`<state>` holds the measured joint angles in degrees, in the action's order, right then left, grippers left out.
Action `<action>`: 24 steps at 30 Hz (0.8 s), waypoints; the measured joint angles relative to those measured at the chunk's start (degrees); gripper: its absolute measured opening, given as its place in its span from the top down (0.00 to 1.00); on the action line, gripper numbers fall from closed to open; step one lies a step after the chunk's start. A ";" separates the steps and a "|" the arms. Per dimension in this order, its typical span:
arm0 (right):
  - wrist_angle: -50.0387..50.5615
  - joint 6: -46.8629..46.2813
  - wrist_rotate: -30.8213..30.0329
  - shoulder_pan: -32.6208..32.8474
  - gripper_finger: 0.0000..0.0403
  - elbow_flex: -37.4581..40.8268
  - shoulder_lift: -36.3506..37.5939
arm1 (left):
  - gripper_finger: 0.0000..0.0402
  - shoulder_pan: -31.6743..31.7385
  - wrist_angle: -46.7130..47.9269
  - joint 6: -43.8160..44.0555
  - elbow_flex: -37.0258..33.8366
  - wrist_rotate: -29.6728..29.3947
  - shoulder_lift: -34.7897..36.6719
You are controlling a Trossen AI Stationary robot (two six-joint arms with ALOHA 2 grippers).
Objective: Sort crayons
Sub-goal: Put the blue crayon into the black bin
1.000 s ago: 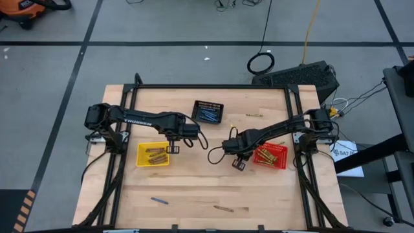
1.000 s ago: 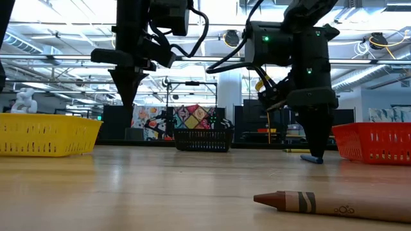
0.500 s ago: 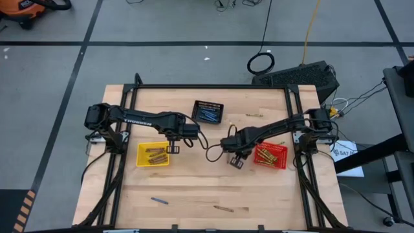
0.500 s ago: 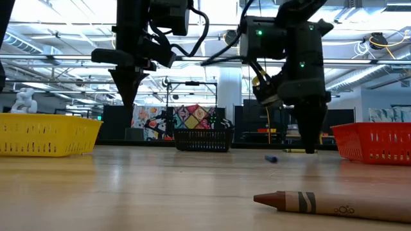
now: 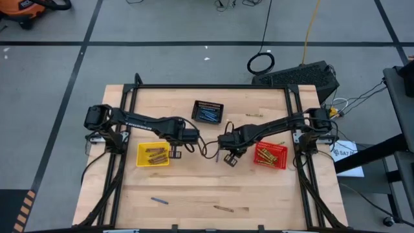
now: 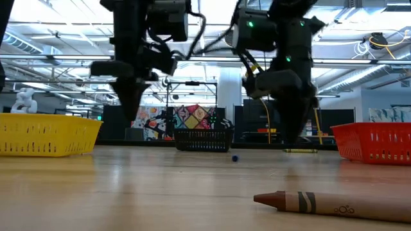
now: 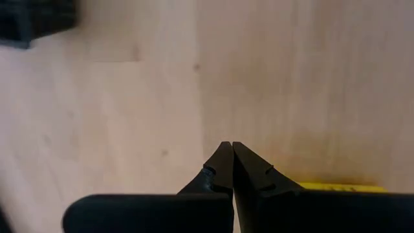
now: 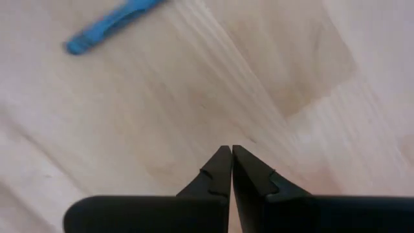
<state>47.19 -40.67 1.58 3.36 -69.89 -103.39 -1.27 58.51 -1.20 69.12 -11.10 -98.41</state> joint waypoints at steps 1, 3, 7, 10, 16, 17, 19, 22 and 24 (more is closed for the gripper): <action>0.21 1.14 -0.14 0.00 1.00 -1.07 0.00 | 1.00 -0.05 -0.80 -0.45 -0.42 0.43 0.00; 1.67 3.79 -1.07 0.02 1.00 -3.66 0.00 | 1.00 -0.14 -3.05 -0.62 -0.85 0.59 0.00; 9.13 8.75 -6.90 0.80 0.99 -9.17 0.00 | 1.00 -0.03 -5.57 -0.67 -0.98 0.57 0.00; 16.69 10.66 -12.97 1.26 0.96 -13.28 0.02 | 1.00 -0.10 -9.46 -1.05 -0.98 1.26 0.00; 29.84 8.37 -19.91 1.27 0.87 -18.58 0.89 | 0.91 -0.03 -16.33 -5.16 -0.98 6.92 0.00; 31.76 7.80 -20.39 1.27 0.86 -19.00 1.42 | 0.89 -0.05 -17.54 -5.24 -0.98 7.08 0.00; 35.46 6.67 -21.36 1.27 0.85 -19.51 2.66 | 0.84 -0.10 -20.66 -3.25 -0.98 7.11 0.00; 39.39 5.79 -22.93 1.19 0.83 -19.57 5.65 | 0.79 -0.03 -25.03 8.05 -0.98 7.09 -0.02; 41.19 5.75 -23.23 0.81 0.83 -19.58 7.99 | 0.78 -0.03 -26.43 17.46 -0.98 7.58 -0.02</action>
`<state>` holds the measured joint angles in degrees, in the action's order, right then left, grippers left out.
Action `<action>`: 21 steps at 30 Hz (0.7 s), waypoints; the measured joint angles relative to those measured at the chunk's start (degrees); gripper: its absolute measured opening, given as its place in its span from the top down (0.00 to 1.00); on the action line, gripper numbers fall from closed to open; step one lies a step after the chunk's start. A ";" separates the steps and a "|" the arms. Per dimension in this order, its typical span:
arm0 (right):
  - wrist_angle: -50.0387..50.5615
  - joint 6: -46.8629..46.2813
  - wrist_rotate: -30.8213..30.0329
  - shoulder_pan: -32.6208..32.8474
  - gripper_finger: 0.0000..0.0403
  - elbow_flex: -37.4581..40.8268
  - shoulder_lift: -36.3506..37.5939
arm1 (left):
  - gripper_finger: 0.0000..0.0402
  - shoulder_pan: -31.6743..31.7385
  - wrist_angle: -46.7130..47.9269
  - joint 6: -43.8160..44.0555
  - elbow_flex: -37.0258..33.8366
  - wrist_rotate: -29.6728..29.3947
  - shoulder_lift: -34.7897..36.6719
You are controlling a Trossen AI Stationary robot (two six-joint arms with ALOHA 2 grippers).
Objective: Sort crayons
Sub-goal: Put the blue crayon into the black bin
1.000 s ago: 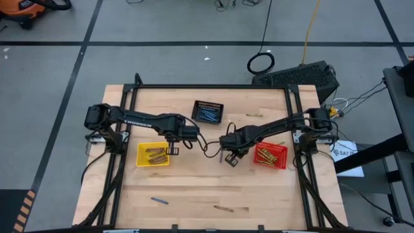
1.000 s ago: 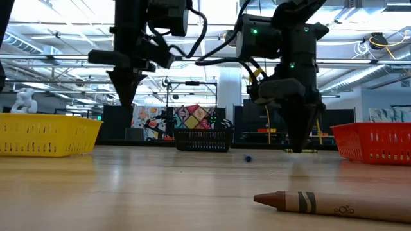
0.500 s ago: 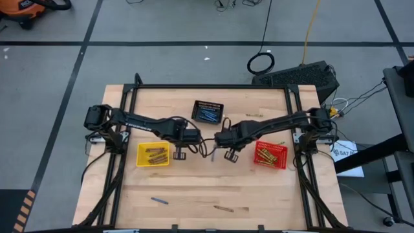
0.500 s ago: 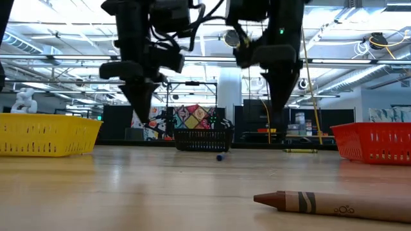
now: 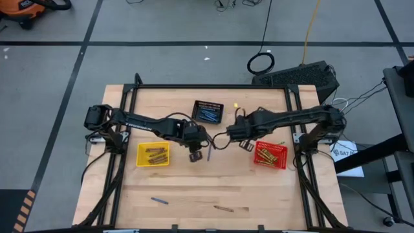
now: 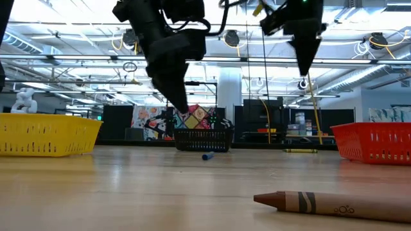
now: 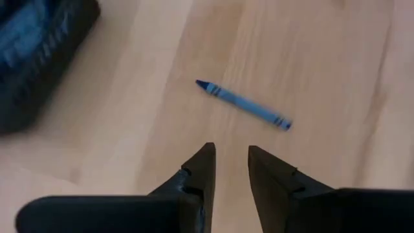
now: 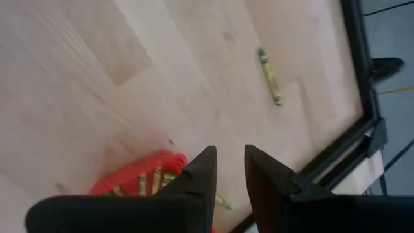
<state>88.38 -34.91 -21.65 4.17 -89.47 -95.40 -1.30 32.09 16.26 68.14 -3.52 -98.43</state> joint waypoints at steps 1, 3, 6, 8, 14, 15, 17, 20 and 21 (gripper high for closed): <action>0.68 0.02 -0.11 -0.17 0.83 0.00 1.31 | 0.78 -0.02 -0.49 4.48 0.00 0.31 0.00; 1.45 0.02 -0.65 -0.87 0.83 0.00 4.04 | 0.77 -0.44 -1.67 10.74 0.00 0.32 0.00; 1.22 0.02 -2.26 -2.36 0.83 0.00 7.94 | 0.77 -1.21 -3.92 17.45 0.00 -0.74 -0.03; 0.60 0.01 -3.67 -3.41 0.83 0.00 10.07 | 0.77 -1.64 -6.39 20.23 0.02 -3.06 -0.53; -0.35 0.02 -8.38 -5.35 0.83 0.00 13.71 | 0.77 -2.68 -11.47 28.40 0.07 -8.45 -3.72; -0.33 0.06 -8.69 -5.48 0.83 0.00 13.94 | 0.77 -2.89 -11.95 28.47 0.04 -8.57 -4.62; -0.43 0.79 -8.70 -5.76 0.83 0.00 14.34 | 0.77 -3.15 -13.79 29.56 0.07 -8.55 -6.26; -0.72 1.03 -8.62 -5.75 0.83 0.00 14.41 | 0.77 -3.32 -14.20 31.46 0.04 -8.68 -8.79; -0.77 1.11 -8.52 -5.75 0.83 0.00 14.39 | 0.77 -3.32 -14.18 31.48 0.07 -8.71 -9.56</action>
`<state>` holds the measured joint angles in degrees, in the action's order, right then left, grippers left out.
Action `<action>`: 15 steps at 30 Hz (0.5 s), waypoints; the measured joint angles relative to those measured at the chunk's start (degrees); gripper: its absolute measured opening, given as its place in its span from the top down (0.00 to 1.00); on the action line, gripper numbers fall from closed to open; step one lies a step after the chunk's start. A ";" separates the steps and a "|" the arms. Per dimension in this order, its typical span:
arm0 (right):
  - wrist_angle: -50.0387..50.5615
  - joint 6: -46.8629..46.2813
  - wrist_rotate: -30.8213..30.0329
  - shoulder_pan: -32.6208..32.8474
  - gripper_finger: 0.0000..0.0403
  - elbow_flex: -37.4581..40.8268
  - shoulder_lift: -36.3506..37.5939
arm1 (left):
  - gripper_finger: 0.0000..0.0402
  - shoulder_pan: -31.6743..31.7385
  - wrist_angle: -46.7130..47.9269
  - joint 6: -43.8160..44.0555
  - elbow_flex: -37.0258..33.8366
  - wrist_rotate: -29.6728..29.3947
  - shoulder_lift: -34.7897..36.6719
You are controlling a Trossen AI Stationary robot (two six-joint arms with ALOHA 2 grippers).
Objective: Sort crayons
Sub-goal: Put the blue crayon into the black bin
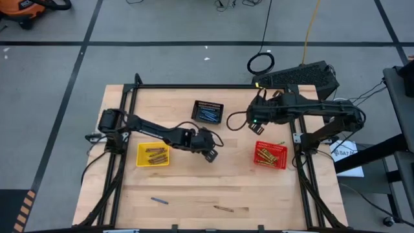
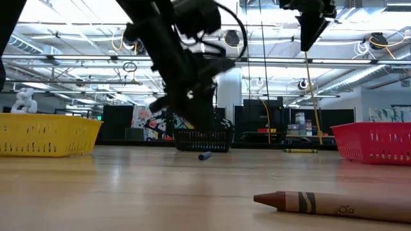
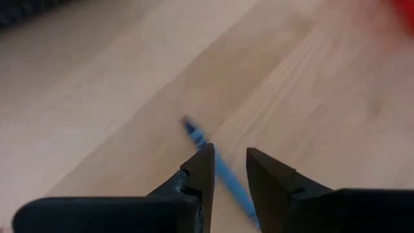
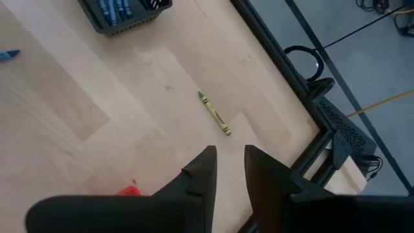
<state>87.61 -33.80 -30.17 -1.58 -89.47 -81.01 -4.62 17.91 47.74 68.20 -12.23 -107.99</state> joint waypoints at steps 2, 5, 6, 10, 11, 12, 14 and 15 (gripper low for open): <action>-0.04 0.00 0.06 0.02 0.83 0.00 0.00 | 0.77 -0.02 0.14 0.42 -0.09 0.00 -1.27; -0.42 0.00 0.06 0.00 0.83 0.00 0.00 | 0.77 -0.07 -0.84 1.58 -0.01 0.00 -2.67; -0.42 0.00 0.08 0.00 0.83 0.00 0.00 | 0.77 -0.04 -1.06 2.19 -0.02 -0.02 -3.28; -0.48 0.00 0.12 0.00 0.83 0.00 0.00 | 0.77 -0.11 -1.72 3.01 -0.04 0.07 -5.24; -0.53 0.00 0.13 0.02 0.83 0.00 0.00 | 0.77 -0.12 -2.20 3.02 0.01 0.04 -5.75; -0.62 0.00 0.15 0.00 0.83 0.00 0.00 | 0.77 -0.12 -2.24 3.02 0.04 -0.08 -5.92; -0.61 0.00 0.15 0.00 0.83 0.00 0.00 | 0.77 -0.15 -2.41 3.33 0.20 -0.37 -7.01; -0.62 0.00 0.15 0.00 0.83 0.00 0.00 | 0.77 -0.20 -2.26 3.99 0.33 -0.77 -7.42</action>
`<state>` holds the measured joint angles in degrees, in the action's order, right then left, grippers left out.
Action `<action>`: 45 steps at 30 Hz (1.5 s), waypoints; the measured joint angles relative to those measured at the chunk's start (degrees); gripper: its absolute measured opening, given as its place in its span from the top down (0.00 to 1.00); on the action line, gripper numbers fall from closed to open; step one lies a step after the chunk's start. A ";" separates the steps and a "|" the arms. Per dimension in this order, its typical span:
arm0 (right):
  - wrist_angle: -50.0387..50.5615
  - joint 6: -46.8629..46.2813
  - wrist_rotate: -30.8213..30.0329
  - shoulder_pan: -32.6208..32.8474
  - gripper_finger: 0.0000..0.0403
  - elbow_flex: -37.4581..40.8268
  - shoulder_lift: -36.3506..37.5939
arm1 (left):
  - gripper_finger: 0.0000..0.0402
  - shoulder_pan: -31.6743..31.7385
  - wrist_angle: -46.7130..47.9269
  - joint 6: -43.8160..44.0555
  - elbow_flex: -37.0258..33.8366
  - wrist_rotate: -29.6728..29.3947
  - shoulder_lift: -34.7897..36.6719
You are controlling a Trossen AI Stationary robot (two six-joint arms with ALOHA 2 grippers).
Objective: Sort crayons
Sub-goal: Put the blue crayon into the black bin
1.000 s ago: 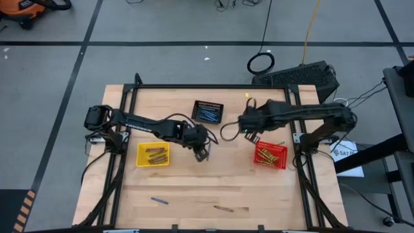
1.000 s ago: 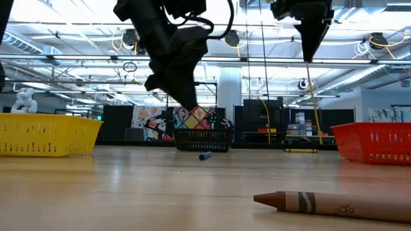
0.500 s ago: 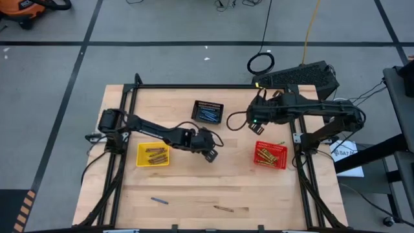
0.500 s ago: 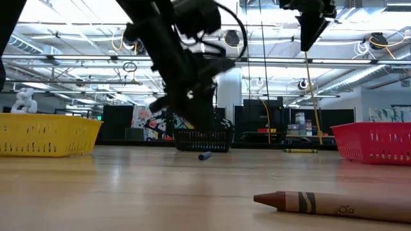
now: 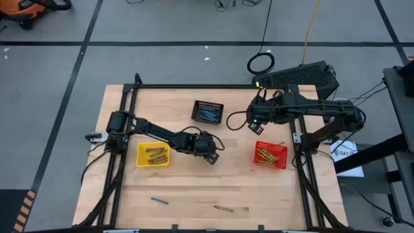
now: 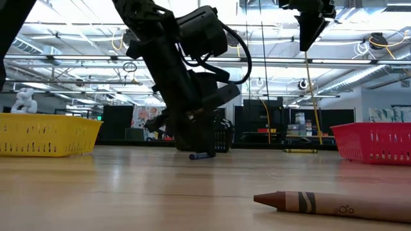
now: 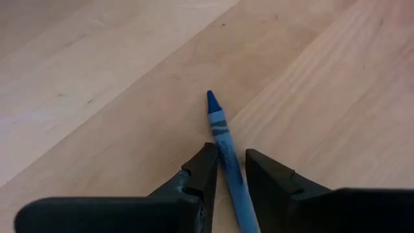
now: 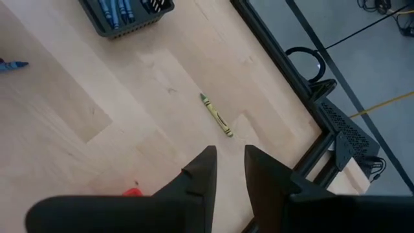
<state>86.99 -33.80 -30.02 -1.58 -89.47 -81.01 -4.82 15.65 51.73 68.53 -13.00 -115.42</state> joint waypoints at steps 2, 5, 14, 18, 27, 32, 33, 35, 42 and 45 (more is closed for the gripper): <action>0.02 0.00 0.00 0.00 0.83 0.00 0.00 | 0.78 -0.06 1.67 0.23 0.00 -0.36 -0.23; 0.02 0.03 0.00 0.02 0.83 0.00 0.00 | 0.80 -0.09 4.03 -1.73 0.10 -0.33 -1.00; 0.04 1.55 -0.09 0.02 0.83 0.00 0.00 | 0.98 0.13 6.38 -8.47 0.76 1.86 -0.28; 0.04 1.94 -0.17 0.02 0.83 0.00 0.00 | 0.98 0.19 8.96 -12.41 2.47 2.97 1.31; 0.16 3.86 -0.23 0.02 0.83 0.02 0.00 | 0.98 0.48 15.83 -24.26 5.71 -2.82 8.21; -0.03 5.37 -0.22 -0.01 0.83 0.02 0.00 | 0.98 3.12 15.17 -35.81 6.97 -6.86 12.68; -0.05 5.54 -0.22 0.00 0.83 0.02 0.00 | 0.98 4.15 15.30 -37.95 7.16 -7.12 13.25; -0.08 5.84 -0.21 0.00 0.83 0.02 0.00 | 0.98 6.48 15.71 -42.42 7.45 -7.27 13.73; -0.16 5.84 -0.28 -0.02 0.83 0.02 0.00 | 0.98 16.09 15.05 -59.14 7.41 1.80 13.09; -0.27 6.02 -0.59 -0.34 0.83 0.02 0.00 | 0.98 19.73 14.55 -64.12 7.30 2.41 12.37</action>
<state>86.72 -27.78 -30.62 -1.93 -89.45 -81.01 14.91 30.20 -12.38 75.83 -10.59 -103.05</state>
